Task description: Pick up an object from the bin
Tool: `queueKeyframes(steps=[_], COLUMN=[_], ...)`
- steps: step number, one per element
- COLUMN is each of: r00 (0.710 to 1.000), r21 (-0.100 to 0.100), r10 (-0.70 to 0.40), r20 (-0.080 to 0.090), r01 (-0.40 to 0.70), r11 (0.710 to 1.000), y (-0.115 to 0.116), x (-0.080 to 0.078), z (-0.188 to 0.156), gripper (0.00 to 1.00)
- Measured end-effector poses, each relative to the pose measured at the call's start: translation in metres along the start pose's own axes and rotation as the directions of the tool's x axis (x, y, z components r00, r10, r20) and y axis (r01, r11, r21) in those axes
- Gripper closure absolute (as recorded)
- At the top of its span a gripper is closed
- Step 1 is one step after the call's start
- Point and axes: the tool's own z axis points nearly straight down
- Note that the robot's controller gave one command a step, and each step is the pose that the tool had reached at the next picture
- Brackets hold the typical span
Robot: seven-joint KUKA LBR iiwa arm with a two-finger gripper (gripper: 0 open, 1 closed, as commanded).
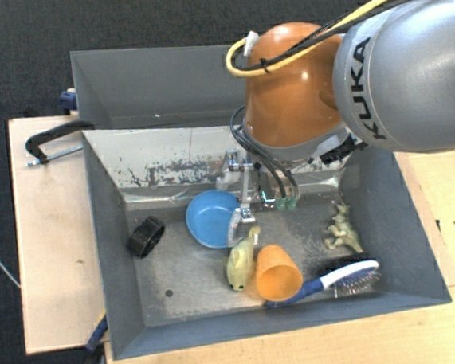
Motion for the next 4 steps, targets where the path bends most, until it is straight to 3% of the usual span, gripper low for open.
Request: queueKeyframes(steps=[1,2,3,4], r00=[0.995,0.995,0.996,0.999], r21=[-0.004,-0.001,-0.005,-0.004], r10=[0.094,0.097,0.088,0.038], r20=[0.015,0.009,0.018,0.023], r01=[-0.094,-0.097,-0.088,-0.038], r11=[0.996,0.995,0.996,0.999], y=[0.014,0.012,0.02,0.021], x=[-0.013,-0.013,-0.002,-0.033], z=[0.138,0.138,0.081,-0.004], gripper=[0.0,1.0,1.0,1.0])
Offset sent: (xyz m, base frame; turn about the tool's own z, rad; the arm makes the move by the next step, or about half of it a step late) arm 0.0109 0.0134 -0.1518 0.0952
